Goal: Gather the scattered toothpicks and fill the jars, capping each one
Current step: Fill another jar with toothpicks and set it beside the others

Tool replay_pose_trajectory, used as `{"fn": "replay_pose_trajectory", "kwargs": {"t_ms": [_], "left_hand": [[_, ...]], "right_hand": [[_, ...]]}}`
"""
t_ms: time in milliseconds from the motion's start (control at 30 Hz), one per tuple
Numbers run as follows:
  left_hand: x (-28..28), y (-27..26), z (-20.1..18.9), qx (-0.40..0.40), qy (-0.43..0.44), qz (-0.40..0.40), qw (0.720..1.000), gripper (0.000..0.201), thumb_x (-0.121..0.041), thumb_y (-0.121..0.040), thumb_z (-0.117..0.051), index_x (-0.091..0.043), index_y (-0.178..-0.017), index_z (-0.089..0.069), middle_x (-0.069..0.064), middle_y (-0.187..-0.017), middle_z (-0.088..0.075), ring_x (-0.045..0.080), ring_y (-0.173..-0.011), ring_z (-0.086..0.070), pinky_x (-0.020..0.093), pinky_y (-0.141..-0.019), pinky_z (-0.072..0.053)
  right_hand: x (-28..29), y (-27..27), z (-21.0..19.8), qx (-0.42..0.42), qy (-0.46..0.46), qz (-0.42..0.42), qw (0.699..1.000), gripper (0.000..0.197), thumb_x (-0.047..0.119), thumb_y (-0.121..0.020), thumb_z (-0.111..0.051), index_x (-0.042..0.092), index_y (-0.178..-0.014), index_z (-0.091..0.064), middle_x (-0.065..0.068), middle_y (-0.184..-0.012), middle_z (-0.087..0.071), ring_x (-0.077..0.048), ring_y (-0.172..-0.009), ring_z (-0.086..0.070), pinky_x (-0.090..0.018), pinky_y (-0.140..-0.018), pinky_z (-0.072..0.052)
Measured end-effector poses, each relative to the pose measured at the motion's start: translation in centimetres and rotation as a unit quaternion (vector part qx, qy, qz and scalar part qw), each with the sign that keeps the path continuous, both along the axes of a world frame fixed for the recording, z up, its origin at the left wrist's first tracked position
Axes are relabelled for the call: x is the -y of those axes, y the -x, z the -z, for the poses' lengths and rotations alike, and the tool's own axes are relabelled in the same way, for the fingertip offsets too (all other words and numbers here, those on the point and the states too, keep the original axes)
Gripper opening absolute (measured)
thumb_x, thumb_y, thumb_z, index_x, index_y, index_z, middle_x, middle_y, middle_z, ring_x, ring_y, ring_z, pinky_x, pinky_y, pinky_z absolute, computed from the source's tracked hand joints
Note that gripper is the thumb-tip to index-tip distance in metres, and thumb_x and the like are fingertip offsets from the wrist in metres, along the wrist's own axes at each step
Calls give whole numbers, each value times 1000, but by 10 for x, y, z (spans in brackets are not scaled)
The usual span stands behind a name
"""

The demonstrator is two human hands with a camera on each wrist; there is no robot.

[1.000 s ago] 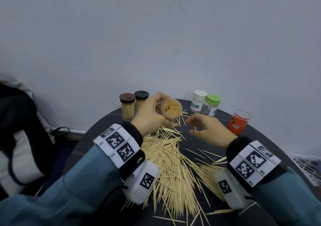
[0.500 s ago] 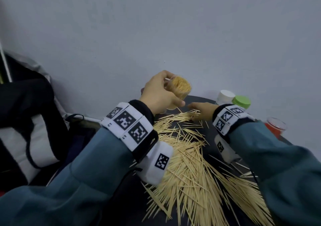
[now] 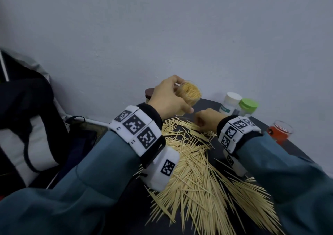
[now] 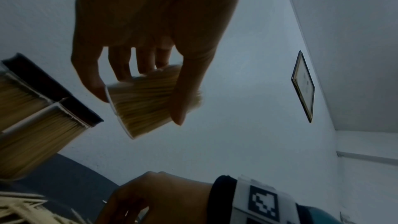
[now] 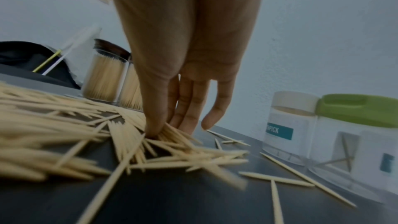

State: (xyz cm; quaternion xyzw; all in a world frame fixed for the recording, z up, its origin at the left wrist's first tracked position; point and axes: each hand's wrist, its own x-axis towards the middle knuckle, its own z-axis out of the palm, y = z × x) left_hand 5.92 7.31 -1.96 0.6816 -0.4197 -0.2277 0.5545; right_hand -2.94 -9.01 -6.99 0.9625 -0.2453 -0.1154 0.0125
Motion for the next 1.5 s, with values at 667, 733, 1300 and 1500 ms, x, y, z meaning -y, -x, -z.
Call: {"fn": "replay_pose_trajectory", "kwargs": {"t_ms": [667, 733, 1300, 1500], "left_hand": [[-2, 25, 14, 49, -60, 54, 996, 65, -4, -61, -84, -15, -116, -51, 0, -105, -58, 17, -102, -55, 30, -87, -48], [-3, 31, 17, 57, -75, 72, 993, 67, -6, -63, -84, -13, -120, -50, -3, -101, -56, 15, -99, -54, 26, -82, -46], [-2, 45, 27, 72, -104, 116, 985, 65, -22, -59, -88, -15, -114, -54, -2, -110, -65, 13, -103, -60, 31, -93, -49], [-1, 46, 27, 86, -118, 129, 981, 69, -24, -57, -89, -15, -115, -54, 2, -114, -63, 18, -104, -60, 37, -95, -47]], "right_hand": [[-32, 79, -37, 375, -235, 161, 882, 24, 6, -79, -71, -5, -98, -61, -14, -76, -69, -7, -53, -64, -14, -50, -51], [-42, 89, -45, 480, -294, 162, 811, 15, 0, -79, -69, -5, -91, -62, -9, -67, -69, -4, -50, -64, -14, -50, -52], [-88, 82, -37, 547, -250, 71, 796, 11, 21, -80, -70, 22, -89, -64, 7, -89, -72, 0, -87, -66, -16, -79, -51], [-85, 82, -37, 514, -323, 78, 791, 31, 25, -100, -34, 17, -119, -56, 6, -121, -61, -1, -116, -51, -6, -92, -37]]}}
